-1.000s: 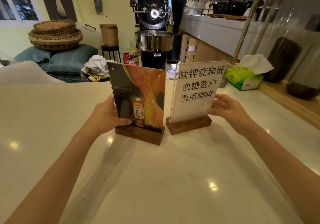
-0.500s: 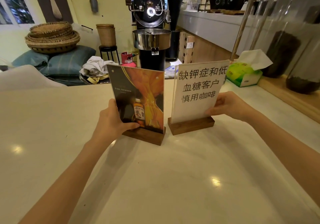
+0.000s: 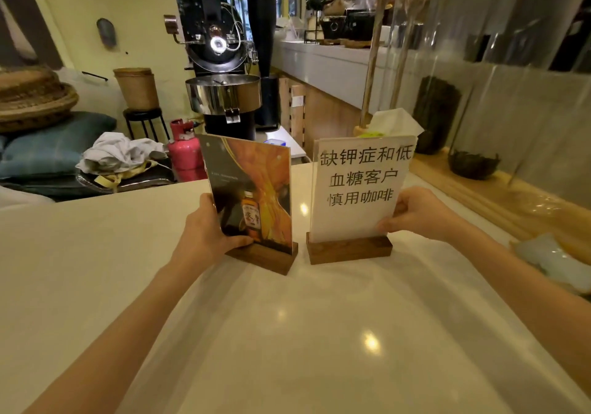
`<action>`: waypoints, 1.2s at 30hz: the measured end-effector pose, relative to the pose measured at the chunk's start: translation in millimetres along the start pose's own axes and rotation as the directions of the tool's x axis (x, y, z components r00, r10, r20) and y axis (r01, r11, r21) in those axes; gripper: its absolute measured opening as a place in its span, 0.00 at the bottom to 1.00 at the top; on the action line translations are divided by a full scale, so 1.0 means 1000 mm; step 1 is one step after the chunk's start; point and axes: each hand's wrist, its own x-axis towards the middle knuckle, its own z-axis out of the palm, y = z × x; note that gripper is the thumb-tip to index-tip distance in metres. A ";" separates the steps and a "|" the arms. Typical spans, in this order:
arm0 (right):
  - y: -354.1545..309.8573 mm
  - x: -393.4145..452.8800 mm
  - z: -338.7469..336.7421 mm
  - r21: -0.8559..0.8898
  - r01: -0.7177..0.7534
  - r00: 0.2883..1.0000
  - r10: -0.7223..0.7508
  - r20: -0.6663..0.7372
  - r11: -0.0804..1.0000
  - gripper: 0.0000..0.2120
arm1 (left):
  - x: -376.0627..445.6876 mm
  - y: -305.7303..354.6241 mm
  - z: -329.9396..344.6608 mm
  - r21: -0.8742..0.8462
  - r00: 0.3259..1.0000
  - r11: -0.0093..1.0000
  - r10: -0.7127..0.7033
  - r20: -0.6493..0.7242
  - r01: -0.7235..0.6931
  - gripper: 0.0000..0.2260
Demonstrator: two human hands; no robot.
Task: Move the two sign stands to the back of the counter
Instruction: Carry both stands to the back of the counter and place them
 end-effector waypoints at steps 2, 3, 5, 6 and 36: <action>0.010 -0.001 -0.010 -0.015 -0.007 1.000 0.007 -0.019 1.000 0.21 | 0.011 0.011 0.013 -0.015 1.000 1.000 0.020 0.022 -0.019 0.36; 0.015 -0.002 -0.016 -0.018 -0.011 1.000 0.010 -0.026 1.000 0.21 | 0.016 0.017 0.020 -0.023 0.999 0.999 0.031 0.033 -0.030 0.37; 0.026 -0.005 -0.025 0.005 -0.026 0.998 0.027 -0.052 1.000 0.19 | 0.028 0.028 0.034 -0.043 0.997 0.998 0.057 0.057 -0.054 0.37; 0.031 -0.007 -0.030 0.025 -0.033 0.997 0.035 -0.070 0.999 0.18 | 0.034 0.034 0.041 -0.055 0.995 0.996 0.069 0.068 -0.066 0.37; 0.119 -0.044 -0.095 0.202 -0.291 0.739 0.354 -0.573 0.935 0.18 | 0.147 0.194 0.230 -0.221 0.843 0.873 0.481 0.243 -0.434 0.40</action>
